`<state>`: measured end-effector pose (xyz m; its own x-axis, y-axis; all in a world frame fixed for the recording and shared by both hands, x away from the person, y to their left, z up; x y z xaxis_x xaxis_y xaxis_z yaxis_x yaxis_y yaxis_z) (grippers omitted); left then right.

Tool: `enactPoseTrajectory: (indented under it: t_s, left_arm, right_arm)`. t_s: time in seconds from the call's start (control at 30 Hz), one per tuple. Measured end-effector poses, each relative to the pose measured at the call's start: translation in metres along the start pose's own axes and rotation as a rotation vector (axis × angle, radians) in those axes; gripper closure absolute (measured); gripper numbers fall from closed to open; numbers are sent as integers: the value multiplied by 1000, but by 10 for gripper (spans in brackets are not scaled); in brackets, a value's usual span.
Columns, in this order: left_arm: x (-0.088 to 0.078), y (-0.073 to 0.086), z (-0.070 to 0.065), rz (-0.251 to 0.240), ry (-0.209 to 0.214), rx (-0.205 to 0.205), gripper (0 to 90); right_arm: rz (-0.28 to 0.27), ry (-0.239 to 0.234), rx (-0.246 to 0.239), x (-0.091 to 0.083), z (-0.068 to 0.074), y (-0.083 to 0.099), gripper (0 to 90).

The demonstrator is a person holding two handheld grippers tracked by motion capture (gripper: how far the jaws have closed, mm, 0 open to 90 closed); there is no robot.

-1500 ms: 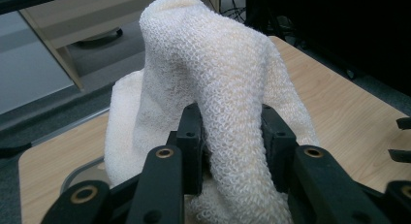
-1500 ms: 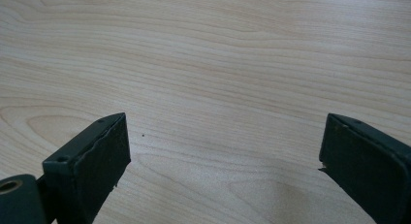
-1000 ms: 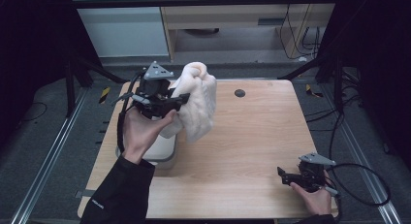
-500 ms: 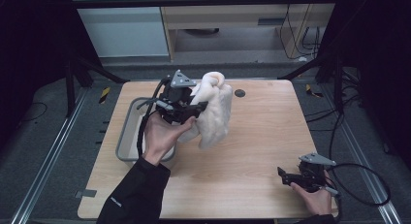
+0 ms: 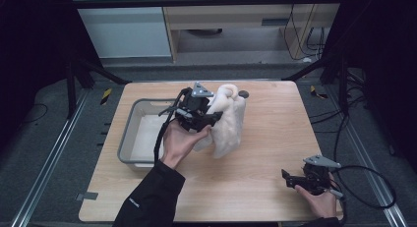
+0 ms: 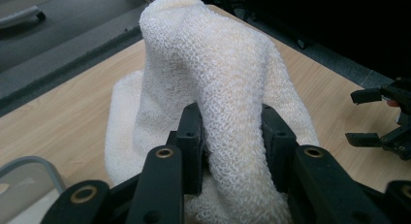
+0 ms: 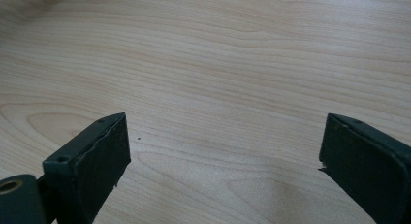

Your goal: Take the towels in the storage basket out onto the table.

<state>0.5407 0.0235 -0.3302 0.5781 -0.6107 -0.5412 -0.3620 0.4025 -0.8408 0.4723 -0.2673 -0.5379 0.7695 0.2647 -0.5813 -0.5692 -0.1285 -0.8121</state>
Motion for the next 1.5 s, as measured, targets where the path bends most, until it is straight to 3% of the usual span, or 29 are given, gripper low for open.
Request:
enactPoseTrajectory:
  t_s: [0.3, 0.63, 0.97, 1.27, 1.5]
  left_arm:
    - [28, 18, -9, 16, 37, -3, 666]
    - [57, 39, -26, 35, 105, -9, 656]
    - [84, 60, -46, 51, 145, -17, 631]
    - [98, 69, -59, 40, 136, 0, 540]
    - [104, 76, -59, 54, 107, 5, 378]
  right_arm:
    - [2, -2, -2, 1, 0, 0, 44]
    - [4, 2, -6, 1, 0, 1, 44]
    - [4, 4, -11, 1, 0, 1, 45]
    - [5, 5, -16, 1, 0, 1, 44]
    - [2, 5, -13, 1, 0, 1, 42]
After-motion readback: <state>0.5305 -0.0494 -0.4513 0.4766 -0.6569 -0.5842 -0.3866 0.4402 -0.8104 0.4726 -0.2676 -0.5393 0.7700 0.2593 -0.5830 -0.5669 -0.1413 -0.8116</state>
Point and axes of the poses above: each handheld gripper's, and its own axes: x roughly forward along the jaws, y roughly out of its underside, z roughly to its left, the point moved 8 cm from there along x, roughly forward along the jaws, and after that the axes turned 5 degrees about -z, right-handed, at the moved point
